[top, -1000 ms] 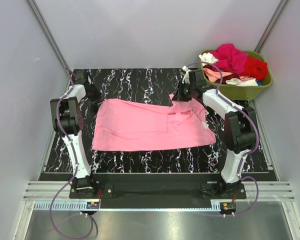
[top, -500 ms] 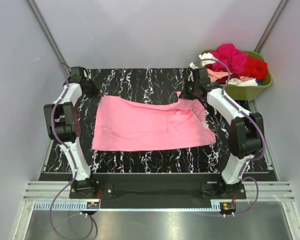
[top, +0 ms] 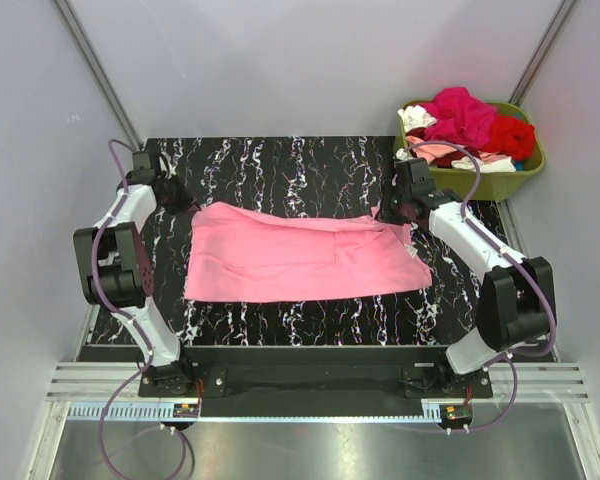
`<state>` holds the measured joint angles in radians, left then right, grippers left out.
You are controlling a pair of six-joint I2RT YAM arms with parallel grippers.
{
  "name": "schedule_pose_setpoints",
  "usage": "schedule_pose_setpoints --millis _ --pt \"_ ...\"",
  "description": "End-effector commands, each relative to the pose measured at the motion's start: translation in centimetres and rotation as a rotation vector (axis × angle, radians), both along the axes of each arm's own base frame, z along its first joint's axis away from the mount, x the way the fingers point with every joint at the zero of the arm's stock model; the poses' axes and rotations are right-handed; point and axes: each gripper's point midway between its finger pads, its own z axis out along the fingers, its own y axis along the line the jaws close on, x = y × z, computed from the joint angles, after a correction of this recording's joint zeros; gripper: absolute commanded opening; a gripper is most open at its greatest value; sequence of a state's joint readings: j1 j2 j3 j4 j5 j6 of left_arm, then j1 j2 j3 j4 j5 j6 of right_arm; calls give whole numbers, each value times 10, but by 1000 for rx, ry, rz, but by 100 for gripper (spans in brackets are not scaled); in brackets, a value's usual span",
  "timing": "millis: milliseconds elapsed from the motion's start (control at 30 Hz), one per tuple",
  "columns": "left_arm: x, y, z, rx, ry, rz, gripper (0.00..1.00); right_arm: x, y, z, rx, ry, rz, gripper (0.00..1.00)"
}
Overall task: Fold and stack the t-shirts
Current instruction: Fold the tshirt
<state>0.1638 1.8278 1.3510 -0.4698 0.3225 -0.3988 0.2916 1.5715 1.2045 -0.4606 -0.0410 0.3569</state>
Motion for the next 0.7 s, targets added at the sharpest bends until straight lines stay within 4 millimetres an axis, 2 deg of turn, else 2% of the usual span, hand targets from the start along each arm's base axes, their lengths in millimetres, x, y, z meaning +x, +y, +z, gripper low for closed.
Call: schedule_pose_setpoints --millis 0,467,633,667 --pt "6 11 29 29 -116 -12 0 -6 -10 18 -2 -51 -43 0" --pt "-10 16 38 81 -126 -41 0 -27 -25 2 -36 -7 -102 0" --pt "-30 17 31 86 -61 -11 0 -38 -32 -3 -48 22 -130 0" --pt "-35 21 28 102 -47 4 0 -46 -38 -11 -74 48 -154 0"
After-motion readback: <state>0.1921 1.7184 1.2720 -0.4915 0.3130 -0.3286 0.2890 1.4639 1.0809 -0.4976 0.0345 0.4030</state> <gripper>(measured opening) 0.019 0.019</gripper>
